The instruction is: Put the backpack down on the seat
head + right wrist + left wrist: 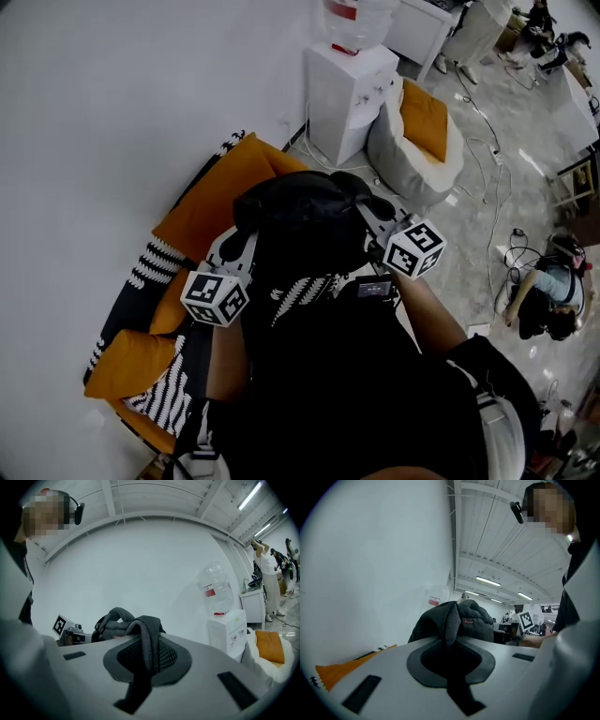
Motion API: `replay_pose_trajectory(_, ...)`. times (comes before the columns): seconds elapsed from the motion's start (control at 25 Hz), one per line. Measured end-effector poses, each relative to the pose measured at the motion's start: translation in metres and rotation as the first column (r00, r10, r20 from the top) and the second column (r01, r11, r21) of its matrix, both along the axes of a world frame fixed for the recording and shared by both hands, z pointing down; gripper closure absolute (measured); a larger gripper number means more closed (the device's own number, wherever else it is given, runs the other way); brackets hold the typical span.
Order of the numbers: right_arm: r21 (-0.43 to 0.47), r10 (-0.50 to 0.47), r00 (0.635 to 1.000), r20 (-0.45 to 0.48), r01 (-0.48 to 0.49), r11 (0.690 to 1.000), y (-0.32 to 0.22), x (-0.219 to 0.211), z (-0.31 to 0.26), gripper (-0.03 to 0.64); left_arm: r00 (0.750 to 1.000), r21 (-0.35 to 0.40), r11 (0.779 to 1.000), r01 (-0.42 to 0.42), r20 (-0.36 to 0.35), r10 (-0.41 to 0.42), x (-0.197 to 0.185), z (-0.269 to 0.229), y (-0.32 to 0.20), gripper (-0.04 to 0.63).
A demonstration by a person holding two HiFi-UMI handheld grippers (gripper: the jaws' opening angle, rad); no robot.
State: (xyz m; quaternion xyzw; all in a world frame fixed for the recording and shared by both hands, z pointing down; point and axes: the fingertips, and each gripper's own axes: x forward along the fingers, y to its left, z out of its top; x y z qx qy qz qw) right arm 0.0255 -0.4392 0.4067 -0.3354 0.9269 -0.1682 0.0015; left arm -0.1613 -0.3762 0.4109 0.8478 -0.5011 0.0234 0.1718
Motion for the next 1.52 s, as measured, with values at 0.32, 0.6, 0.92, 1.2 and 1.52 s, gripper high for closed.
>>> replay_pose_trajectory(0.32,-0.077,-0.064,0.998,-0.007,0.064,0.995,-0.041,-0.036,0.042,0.571,0.997,-0.059,0.995,0.081,0.008,-0.08,-0.032,0.039,-0.031,0.561)
replay_pose_trajectory(0.6,-0.139,-0.157,0.987,-0.022,0.152,0.978,-0.066,-0.065,0.087,0.571,0.987,-0.153,0.975,0.158,0.003,-0.16,-0.057,0.088,-0.047,0.561)
replay_pose_trajectory(0.92,-0.247,-0.2,0.98,-0.022,0.188,0.951,-0.101,-0.08,0.151,0.571,0.973,-0.232,0.946,0.225,0.095,-0.208,-0.074,0.154,-0.084,0.56)
replay_pose_trajectory(1.2,-0.317,-0.207,0.978,-0.026,0.188,0.93,-0.121,-0.093,0.19,0.571,0.973,-0.293,0.929,0.228,0.095,-0.209,-0.088,0.191,-0.103,0.56)
replay_pose_trajectory(1.52,-0.369,-0.163,0.986,-0.033,0.14,0.919,-0.153,-0.095,0.225,0.571,0.98,-0.321,0.926,0.198,0.092,-0.177,-0.089,0.218,-0.132,0.56)
